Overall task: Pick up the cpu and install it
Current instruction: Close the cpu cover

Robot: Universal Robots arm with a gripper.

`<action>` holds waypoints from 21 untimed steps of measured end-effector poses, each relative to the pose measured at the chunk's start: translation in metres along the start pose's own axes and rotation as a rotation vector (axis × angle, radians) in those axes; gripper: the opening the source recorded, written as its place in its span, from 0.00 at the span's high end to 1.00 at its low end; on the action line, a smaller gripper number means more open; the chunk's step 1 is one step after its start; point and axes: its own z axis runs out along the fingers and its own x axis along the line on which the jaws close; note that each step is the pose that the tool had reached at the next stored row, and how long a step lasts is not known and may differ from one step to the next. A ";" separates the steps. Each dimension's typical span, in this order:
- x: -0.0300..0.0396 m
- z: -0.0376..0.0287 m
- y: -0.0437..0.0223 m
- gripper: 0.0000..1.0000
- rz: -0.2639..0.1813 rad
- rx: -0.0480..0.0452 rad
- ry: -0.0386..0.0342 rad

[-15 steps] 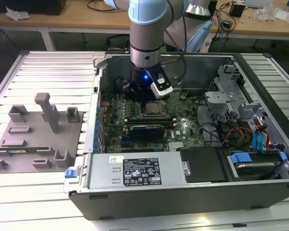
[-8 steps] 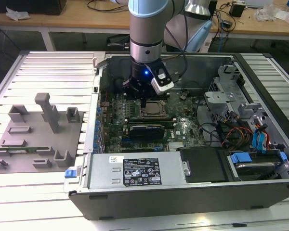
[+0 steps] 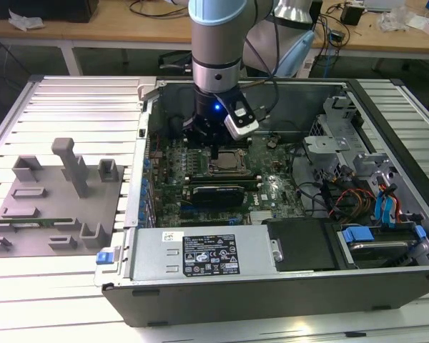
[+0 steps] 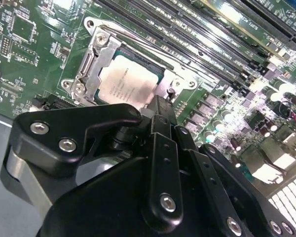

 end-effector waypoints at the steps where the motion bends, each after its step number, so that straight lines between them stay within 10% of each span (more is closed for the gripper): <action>1: -0.0005 0.0001 0.0000 0.89 0.000 0.0000 0.0001; 9: -0.0259 0.0015 -0.0001 0.89 0.000 -0.0001 0.0008; 21: -0.0276 -0.0037 -0.0068 0.89 0.000 -0.0004 0.0010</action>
